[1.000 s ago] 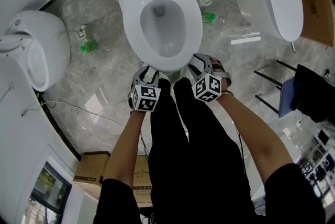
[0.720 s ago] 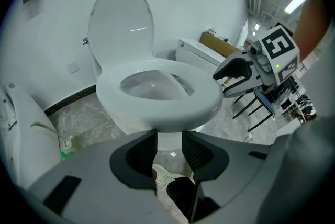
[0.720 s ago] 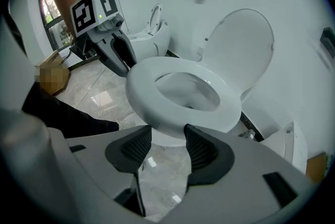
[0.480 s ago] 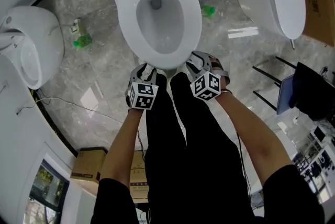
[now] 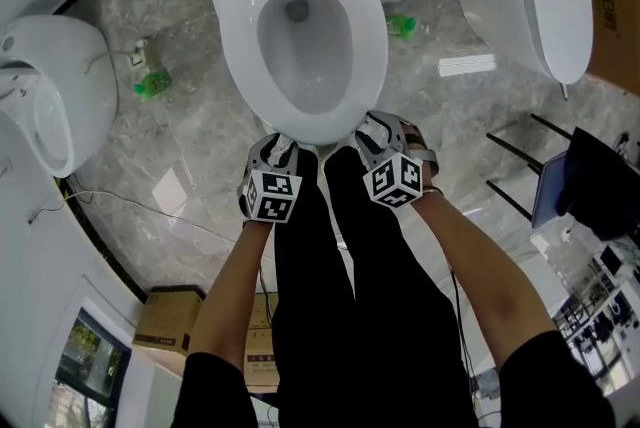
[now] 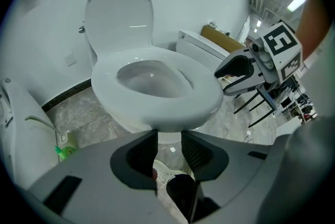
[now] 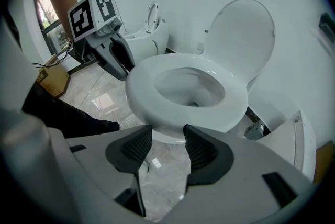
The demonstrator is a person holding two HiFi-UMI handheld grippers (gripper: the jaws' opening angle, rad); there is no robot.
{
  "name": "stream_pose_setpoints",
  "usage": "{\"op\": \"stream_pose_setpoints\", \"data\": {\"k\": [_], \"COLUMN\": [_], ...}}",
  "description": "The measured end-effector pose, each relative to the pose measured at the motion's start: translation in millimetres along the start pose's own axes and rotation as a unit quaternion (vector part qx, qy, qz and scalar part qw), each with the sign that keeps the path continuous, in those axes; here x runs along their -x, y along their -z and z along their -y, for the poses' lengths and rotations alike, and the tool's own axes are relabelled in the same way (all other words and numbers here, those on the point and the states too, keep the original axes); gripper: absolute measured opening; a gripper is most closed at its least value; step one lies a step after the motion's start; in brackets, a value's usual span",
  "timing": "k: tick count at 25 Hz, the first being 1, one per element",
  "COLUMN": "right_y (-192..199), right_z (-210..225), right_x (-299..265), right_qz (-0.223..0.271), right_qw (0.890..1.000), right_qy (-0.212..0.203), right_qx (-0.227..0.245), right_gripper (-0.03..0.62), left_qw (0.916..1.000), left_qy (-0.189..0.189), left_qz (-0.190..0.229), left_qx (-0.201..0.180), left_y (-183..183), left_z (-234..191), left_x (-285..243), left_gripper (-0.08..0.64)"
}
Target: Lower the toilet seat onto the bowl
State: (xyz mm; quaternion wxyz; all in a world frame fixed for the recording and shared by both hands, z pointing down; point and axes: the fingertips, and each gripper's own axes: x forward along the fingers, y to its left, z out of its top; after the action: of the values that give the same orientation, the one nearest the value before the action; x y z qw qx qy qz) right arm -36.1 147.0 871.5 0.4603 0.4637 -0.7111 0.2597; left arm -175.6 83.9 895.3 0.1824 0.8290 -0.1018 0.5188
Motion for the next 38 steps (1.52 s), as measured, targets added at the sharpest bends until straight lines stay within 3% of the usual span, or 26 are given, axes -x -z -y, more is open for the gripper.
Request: {"op": "stream_pose_setpoints", "data": {"k": [22, 38], "right_y": [31, 40], "right_z": [-10, -9], "right_x": [-43, -63], "right_qz": [-0.010, -0.064], "right_qw": [1.000, 0.996], "right_qy": [0.002, -0.002], "right_qx": [-0.030, -0.054], "right_gripper": [0.212, 0.210], "left_qw": [0.9998, 0.9992], "left_qy": [0.001, 0.020], "left_qz": [-0.017, -0.034], "left_qx": [0.012, 0.005], "left_y": [23, 33], "left_z": [-2, -7], "left_x": [-42, -66], "left_gripper": [0.140, 0.137]}}
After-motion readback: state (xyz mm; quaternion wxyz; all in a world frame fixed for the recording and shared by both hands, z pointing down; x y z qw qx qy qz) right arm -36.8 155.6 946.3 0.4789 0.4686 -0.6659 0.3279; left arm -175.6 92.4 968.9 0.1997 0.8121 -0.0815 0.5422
